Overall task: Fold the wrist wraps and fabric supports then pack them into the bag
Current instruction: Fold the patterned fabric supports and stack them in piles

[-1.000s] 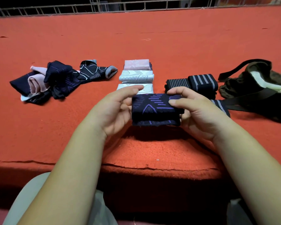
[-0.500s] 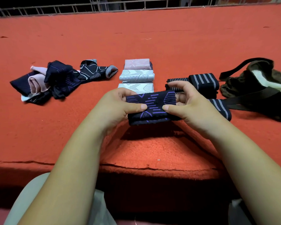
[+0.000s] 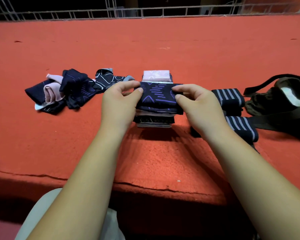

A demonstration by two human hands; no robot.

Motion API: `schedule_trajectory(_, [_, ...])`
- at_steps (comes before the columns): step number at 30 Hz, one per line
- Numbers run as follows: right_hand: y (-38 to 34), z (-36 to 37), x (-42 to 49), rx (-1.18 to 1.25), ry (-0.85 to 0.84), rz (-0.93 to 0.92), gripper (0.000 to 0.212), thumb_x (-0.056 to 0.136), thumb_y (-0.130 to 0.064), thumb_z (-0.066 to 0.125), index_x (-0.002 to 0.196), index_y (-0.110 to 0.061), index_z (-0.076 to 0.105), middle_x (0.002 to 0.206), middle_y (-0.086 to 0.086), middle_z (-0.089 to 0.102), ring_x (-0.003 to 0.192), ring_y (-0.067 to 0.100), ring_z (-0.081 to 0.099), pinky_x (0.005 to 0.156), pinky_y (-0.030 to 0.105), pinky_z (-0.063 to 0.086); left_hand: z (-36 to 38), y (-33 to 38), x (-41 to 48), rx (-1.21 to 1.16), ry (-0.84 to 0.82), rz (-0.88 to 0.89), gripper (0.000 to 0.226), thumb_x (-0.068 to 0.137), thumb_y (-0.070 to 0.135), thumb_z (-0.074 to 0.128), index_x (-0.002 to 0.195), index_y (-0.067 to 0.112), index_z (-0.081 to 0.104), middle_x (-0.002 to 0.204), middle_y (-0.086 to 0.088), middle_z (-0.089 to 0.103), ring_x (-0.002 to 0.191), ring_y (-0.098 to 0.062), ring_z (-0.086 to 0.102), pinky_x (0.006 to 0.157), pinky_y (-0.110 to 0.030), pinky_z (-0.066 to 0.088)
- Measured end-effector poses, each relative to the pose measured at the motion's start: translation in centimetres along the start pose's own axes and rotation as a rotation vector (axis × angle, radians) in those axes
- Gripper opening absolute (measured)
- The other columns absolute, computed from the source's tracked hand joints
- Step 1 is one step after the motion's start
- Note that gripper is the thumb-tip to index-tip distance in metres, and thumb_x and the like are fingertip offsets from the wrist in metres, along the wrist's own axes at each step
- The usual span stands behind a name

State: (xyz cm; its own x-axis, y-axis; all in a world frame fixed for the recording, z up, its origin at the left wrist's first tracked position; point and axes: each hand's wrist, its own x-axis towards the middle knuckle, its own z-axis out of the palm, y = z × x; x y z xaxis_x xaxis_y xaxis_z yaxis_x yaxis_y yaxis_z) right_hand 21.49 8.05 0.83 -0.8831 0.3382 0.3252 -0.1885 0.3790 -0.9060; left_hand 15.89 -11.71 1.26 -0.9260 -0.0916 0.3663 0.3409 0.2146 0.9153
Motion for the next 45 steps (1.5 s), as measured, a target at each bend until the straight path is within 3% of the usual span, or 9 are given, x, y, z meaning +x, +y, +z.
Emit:
schedule_trajectory(6, [0.4, 2.4, 3.4, -0.108, -0.020, 0.064, 0.028, 0.096, -0.014, 0.066, 0.116, -0.026, 0.081, 0.103, -0.011, 0.079, 0.077, -0.002, 0.064, 0.072, 0.017, 0.046, 0.3, -1.6, 2.0, 0.072, -0.073, 0.034, 0.038, 0.093, 0.015, 0.070, 0.130, 0.018, 0.075, 0.132, 0.002, 0.073, 0.113, -0.005, 0.072, 0.106, -0.033, 0.056])
schedule_trajectory(9, [1.1, 3.1, 3.9, -0.189, -0.050, 0.095, 0.031, 0.095, -0.014, 0.062, 0.117, -0.026, 0.081, 0.109, -0.010, 0.079, 0.089, 0.007, 0.067, 0.081, 0.023, 0.047, 0.9, -2.7, 1.9, 0.217, -0.078, 0.033, 0.037, 0.096, 0.014, 0.071, 0.133, 0.018, 0.074, 0.134, 0.000, 0.071, 0.111, -0.007, 0.070, 0.104, -0.025, 0.052])
schedule_trajectory(14, [1.5, 3.5, 3.2, -0.337, -0.057, 0.080, 0.032, 0.098, -0.017, 0.059, 0.119, -0.026, 0.080, 0.122, -0.005, 0.076, 0.106, 0.016, 0.070, 0.088, 0.025, 0.048, 1.3, -4.4, 2.1, 0.367, -0.115, 0.045, 0.032, 0.098, 0.020, 0.068, 0.129, 0.021, 0.077, 0.129, -0.002, 0.073, 0.115, -0.017, 0.070, 0.106, -0.033, 0.051])
schedule_trajectory(17, [2.2, 3.7, 3.0, -0.422, -0.060, 0.051, 0.033, 0.099, -0.021, 0.056, 0.120, -0.031, 0.079, 0.128, 0.004, 0.066, 0.096, 0.024, 0.067, 0.088, 0.028, 0.046, 1.1, -4.9, 2.2, 0.383, -0.155, 0.033, 0.032, 0.100, 0.024, 0.068, 0.130, 0.020, 0.076, 0.131, -0.003, 0.072, 0.118, -0.019, 0.069, 0.109, -0.037, 0.050])
schedule_trajectory(21, [2.3, 3.4, 2.7, -0.417, -0.097, 0.056, 0.030, 0.102, -0.026, 0.055, 0.121, -0.035, 0.077, 0.121, 0.002, 0.057, 0.077, 0.017, 0.059, 0.081, 0.026, 0.040, 0.6, -4.9, 1.9, 0.293, -0.138, -0.020, 0.033, 0.100, 0.025, 0.069, 0.133, 0.022, 0.075, 0.130, 0.002, 0.073, 0.118, -0.017, 0.068, 0.111, -0.036, 0.049])
schedule_trajectory(26, [0.3, 2.7, 2.0, -0.385, -0.052, 0.022, 0.024, 0.104, -0.031, 0.059, 0.122, -0.030, 0.075, 0.120, 0.001, 0.049, 0.097, 0.015, 0.058, 0.086, 0.021, 0.037, -0.5, -3.7, 1.0, 0.178, -0.110, -0.078, 0.030, 0.102, 0.024, 0.065, 0.131, 0.025, 0.073, 0.125, 0.005, 0.075, 0.112, -0.024, 0.072, 0.106, -0.039, 0.054])
schedule_trajectory(33, [-3.6, 4.4, 0.4, -0.327, 0.006, -0.117, 0.018, 0.100, -0.016, 0.057, 0.105, -0.020, 0.075, 0.116, 0.001, 0.051, 0.083, -0.004, 0.051, 0.071, 0.002, 0.033, -4.6, -2.7, 1.0, 0.145, -0.136, -0.176, 0.019, 0.086, 0.034, 0.063, 0.100, 0.031, 0.075, 0.105, 0.009, 0.076, 0.105, -0.020, 0.075, 0.100, -0.051, 0.059])
schedule_trajectory(39, [-5.8, 10.4, -1.0, -0.266, -0.136, -0.265, 0.018, 0.096, -0.014, 0.059, 0.096, -0.022, 0.074, 0.104, -0.003, 0.063, 0.094, 0.010, 0.056, 0.084, 0.025, 0.038, -11.0, -4.6, 2.8, 0.321, -0.112, -0.252, 0.018, 0.085, 0.028, 0.061, 0.094, 0.030, 0.076, 0.096, 0.006, 0.079, 0.096, -0.024, 0.076, 0.093, -0.049, 0.062])
schedule_trajectory(45, [-4.9, 18.1, -1.0, -0.292, -0.312, -0.298, 0.017, 0.095, -0.013, 0.061, 0.097, -0.020, 0.076, 0.104, -0.001, 0.067, 0.095, 0.014, 0.059, 0.088, 0.028, 0.041, -16.3, -7.6, 5.6, 0.641, -0.041, -0.157, 0.034, 0.093, 0.010, 0.061, 0.122, 0.017, 0.078, 0.127, 0.000, 0.076, 0.124, -0.023, 0.064, 0.106, -0.035, 0.048])
